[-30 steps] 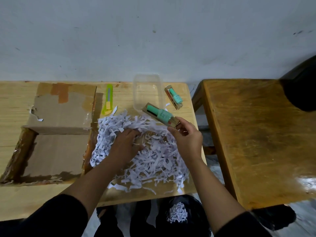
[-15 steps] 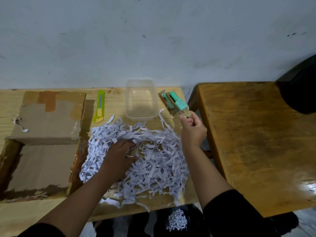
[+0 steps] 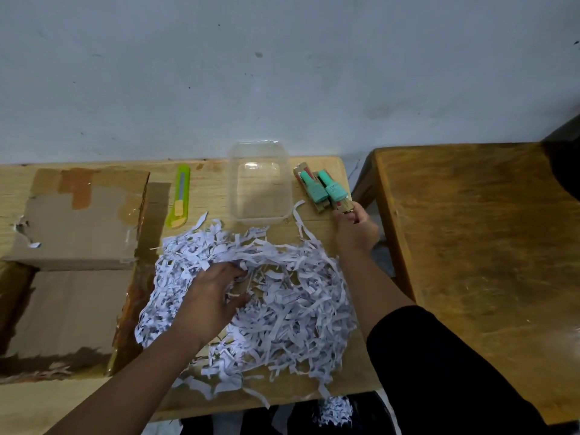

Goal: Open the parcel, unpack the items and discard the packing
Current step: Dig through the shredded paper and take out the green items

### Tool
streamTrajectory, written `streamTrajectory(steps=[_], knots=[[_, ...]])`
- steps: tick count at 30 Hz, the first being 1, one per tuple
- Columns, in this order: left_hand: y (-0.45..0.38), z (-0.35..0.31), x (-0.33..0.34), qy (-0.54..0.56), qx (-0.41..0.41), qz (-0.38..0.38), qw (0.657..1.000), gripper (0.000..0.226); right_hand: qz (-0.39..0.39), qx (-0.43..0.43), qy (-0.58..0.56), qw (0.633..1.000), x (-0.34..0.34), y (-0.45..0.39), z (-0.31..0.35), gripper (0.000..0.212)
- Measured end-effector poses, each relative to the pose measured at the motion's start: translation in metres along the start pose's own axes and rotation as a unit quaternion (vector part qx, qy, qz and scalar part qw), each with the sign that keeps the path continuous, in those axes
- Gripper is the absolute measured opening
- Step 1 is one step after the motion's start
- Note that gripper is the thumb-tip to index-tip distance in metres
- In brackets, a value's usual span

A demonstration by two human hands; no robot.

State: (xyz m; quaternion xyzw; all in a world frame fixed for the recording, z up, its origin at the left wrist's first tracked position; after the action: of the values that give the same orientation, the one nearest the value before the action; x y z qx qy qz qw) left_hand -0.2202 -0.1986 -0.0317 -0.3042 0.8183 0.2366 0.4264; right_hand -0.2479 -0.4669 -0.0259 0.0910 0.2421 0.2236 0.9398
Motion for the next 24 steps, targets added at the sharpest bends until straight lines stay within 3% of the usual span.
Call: streamTrajectory(steps=[6, 9, 12, 15, 19, 21, 24], knots=[[0.004, -0.011, -0.012, 0.03, -0.004, 0.027, 0.999, 0.044, 0.108, -0.029, 0.128, 0.985, -0.006, -0.003, 0.001, 0.04], [0.014, -0.024, -0.032, 0.067, 0.016, 0.001, 0.998, 0.037, 0.172, -0.036, 0.137, 0.975, -0.026, 0.016, -0.002, 0.059], [0.028, -0.023, -0.051, 0.03, 0.043, -0.035, 0.998, 0.042, 0.254, -0.116, 0.118, 0.953, -0.056, 0.051, -0.007, 0.067], [0.039, -0.006, -0.061, -0.011, 0.02, -0.015, 1.0, 0.063, 0.333, -0.172, 0.161, 0.913, -0.079, 0.078, -0.018, 0.084], [0.04, 0.016, -0.055, -0.055, -0.06, 0.127, 0.989, 0.116, 0.394, -0.239, 0.227, 0.858, -0.087, 0.092, -0.039, 0.113], [0.039, 0.019, -0.046, -0.059, -0.072, 0.179, 0.979, 0.129, 0.419, -0.268, 0.25, 0.831, -0.083, 0.097, -0.05, 0.117], [0.037, 0.021, -0.029, -0.044, -0.022, 0.176, 0.983, 0.134, 0.435, -0.294, 0.273, 0.807, -0.07, 0.108, -0.055, 0.119]])
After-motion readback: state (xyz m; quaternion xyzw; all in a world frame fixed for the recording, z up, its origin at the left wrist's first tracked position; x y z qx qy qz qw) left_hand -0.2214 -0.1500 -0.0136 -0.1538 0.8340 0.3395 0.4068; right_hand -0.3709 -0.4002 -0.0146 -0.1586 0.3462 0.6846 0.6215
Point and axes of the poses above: each hand's wrist, its own y-axis away from the middle knuckle, its own x-axis out of the palm, z = x × y, the point moved 1 cm from there along -y, towards the middle knuckle, and after that the axes turned 5 degrees about z, right-handed, at the moved point
